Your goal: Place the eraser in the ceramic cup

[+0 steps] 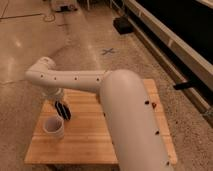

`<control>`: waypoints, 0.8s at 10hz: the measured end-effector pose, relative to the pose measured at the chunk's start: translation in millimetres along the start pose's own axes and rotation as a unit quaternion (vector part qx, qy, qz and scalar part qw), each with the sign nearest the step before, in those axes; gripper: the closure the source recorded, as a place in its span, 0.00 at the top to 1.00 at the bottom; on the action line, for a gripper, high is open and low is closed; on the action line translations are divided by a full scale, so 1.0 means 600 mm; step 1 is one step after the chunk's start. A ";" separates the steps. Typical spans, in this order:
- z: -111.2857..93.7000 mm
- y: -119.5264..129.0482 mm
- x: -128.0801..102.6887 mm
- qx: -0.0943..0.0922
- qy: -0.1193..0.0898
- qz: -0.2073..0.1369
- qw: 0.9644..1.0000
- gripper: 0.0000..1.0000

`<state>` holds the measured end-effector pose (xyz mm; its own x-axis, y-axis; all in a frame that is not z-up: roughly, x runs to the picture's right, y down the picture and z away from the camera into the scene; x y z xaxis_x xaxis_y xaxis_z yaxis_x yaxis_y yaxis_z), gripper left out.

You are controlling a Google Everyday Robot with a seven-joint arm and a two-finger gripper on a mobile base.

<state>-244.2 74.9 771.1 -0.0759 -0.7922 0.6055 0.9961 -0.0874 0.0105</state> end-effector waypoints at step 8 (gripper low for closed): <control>-0.174 -0.056 -0.052 0.031 0.053 -0.045 0.997 0.00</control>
<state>-280.2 39.3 668.7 -0.1659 -0.8426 0.5123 0.9857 -0.1254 0.1128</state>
